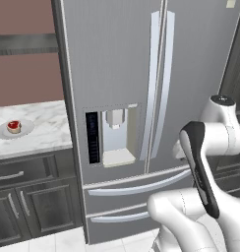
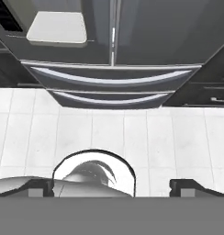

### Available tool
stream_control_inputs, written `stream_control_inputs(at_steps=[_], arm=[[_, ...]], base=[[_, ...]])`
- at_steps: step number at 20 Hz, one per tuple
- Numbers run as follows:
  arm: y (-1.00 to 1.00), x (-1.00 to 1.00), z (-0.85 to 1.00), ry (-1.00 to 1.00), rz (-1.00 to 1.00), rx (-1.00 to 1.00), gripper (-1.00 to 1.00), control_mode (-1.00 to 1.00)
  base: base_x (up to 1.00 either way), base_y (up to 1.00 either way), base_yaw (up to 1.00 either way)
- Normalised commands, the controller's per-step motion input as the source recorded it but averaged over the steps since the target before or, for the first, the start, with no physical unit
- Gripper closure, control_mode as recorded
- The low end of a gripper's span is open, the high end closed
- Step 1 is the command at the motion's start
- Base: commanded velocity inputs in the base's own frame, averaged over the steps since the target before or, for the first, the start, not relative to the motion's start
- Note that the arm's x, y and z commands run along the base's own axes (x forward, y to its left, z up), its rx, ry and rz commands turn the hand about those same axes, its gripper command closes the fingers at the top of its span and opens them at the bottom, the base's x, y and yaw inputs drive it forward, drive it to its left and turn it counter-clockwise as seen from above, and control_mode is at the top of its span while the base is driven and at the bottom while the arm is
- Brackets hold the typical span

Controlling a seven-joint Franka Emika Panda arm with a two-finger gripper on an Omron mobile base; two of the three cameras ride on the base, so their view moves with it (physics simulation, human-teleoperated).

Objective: Place one of the steaks on the plate and the other in the bowl. Then place the bowl in the fridge.

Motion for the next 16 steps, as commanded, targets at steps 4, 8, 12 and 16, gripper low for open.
stream_control_inputs(at_steps=[4,8,12,16], arm=[[0.0,1.0,0.27,-0.24,0.06,0.17,-1.0,-1.0],[0.0,0.91,0.3,-0.17,0.0,0.04,-1.0,-1.0],[-0.18,0.65,0.17,-0.01,0.0,0.0,-1.0,-1.0],[-0.16,0.49,-0.01,-0.04,-0.04,0.0,-1.0,-1.0]], base=[[0.0,0.0,0.0],[0.0,0.0,0.0],[0.0,0.0,0.0],[0.0,0.0,0.0]])
